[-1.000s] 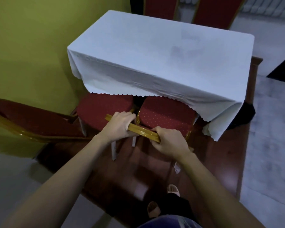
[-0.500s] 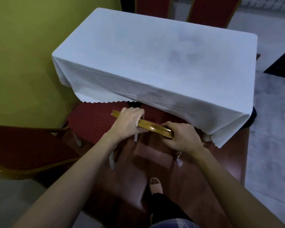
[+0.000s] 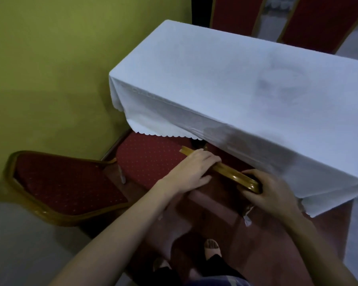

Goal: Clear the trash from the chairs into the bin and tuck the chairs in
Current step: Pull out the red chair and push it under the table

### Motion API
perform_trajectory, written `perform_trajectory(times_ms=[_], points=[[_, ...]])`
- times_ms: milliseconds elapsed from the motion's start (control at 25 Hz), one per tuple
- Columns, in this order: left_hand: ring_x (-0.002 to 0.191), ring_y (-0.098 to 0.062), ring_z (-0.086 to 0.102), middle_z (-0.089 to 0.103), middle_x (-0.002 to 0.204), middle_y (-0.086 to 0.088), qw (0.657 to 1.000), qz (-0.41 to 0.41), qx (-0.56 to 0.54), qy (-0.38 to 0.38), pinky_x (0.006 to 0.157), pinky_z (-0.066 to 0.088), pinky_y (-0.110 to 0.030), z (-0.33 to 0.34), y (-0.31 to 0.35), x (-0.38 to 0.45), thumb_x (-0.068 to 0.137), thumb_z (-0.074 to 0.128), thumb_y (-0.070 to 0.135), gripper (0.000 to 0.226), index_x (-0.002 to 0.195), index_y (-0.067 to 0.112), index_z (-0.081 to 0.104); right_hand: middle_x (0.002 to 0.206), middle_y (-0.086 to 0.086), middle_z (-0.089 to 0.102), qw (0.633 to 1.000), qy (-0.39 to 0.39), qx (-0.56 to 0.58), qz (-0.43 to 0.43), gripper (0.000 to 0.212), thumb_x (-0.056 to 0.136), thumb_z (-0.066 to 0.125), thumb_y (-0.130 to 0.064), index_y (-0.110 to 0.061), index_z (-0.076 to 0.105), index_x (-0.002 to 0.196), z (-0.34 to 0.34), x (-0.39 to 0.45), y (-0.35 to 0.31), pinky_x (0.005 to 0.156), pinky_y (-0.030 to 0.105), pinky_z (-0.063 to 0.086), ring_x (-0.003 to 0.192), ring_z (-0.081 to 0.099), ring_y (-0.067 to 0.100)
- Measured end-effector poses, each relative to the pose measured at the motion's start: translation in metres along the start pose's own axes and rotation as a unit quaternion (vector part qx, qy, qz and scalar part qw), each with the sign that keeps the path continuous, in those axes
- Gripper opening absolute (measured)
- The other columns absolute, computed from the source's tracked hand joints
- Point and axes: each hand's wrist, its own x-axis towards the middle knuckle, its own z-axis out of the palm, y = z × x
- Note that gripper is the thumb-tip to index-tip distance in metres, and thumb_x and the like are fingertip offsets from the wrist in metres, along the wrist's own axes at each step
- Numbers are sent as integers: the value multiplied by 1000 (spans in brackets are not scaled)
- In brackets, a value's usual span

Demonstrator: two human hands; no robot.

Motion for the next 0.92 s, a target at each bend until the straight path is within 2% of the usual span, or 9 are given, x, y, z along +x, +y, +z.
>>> perform_trajectory(times_ms=[40, 120, 200, 240, 360, 520, 640, 800, 920], points=[[129, -19, 44, 52, 136, -6, 1000, 5, -6, -2, 115, 26, -32, -5, -7, -11, 86, 62, 19, 53, 136, 13, 47, 98, -11, 71, 1000, 11, -1, -5, 41, 76, 64, -48, -33, 61, 114, 5, 3, -13, 65, 22, 41, 87, 67, 13], [134, -20, 40, 46, 146, -6, 1000, 5, -12, -5, 113, 31, -31, -16, -23, -35, 87, 60, 19, 49, 135, 14, 49, 103, -5, 71, 997, 64, -33, -32, 43, 80, 66, -40, -25, 60, 120, 20, 14, -45, 74, 24, 44, 93, 65, 16], [117, -23, 52, 59, 127, -5, 1000, 4, 7, -21, 100, 47, -40, -29, -45, -62, 89, 58, 21, 26, 113, 13, 62, 107, 1, 70, 991, 101, -52, -74, 40, 84, 61, -35, -17, 61, 119, 39, 31, -79, 86, 28, 43, 100, 62, 19], [107, -23, 55, 63, 114, -4, 999, -5, 21, -38, 91, 49, -42, -37, -60, -79, 90, 56, 23, 20, 106, 13, 63, 110, 3, 69, 990, 96, -43, -97, 38, 85, 59, -32, -15, 61, 119, 53, 41, -96, 91, 29, 42, 105, 61, 20], [101, -19, 56, 64, 104, 0, 996, -45, 25, -71, 88, 48, -40, -62, -119, -138, 92, 54, 27, 19, 105, 16, 62, 116, 2, 67, 991, 2, 17, -129, 38, 87, 54, -31, -16, 59, 121, 106, 62, -162, 96, 28, 43, 111, 60, 19], [97, -19, 57, 65, 99, 0, 991, -120, 19, -55, 86, 46, -35, -101, -198, -223, 91, 57, 26, 15, 100, 16, 63, 128, -1, 60, 974, -138, 63, -170, 49, 88, 51, -43, -18, 50, 130, 192, 72, -271, 99, 27, 40, 117, 55, 16], [94, -20, 61, 67, 95, -3, 983, -174, 25, -45, 83, 48, -36, -130, -246, -286, 93, 54, 24, 15, 96, 13, 64, 133, 0, 52, 956, -194, 82, -204, 67, 86, 54, -56, -18, 39, 139, 240, 81, -341, 100, 30, 42, 121, 50, 16], [84, -22, 60, 66, 86, -5, 974, -215, 71, -29, 80, 47, -40, -152, -280, -354, 98, 30, 47, 50, 85, 11, 61, 146, 5, 37, 931, -279, 36, -231, 97, 76, 51, -71, -14, 20, 147, 279, 80, -408, 104, 37, 42, 126, 45, 21], [86, -20, 55, 62, 89, -3, 979, -184, 85, -21, 85, 44, -40, -156, -291, -391, 97, 18, 58, 62, 90, 12, 60, 152, 12, 27, 930, -280, -16, -238, 99, 78, 58, -57, -12, 6, 149, 297, 79, -426, 106, 42, 40, 131, 39, 29]])
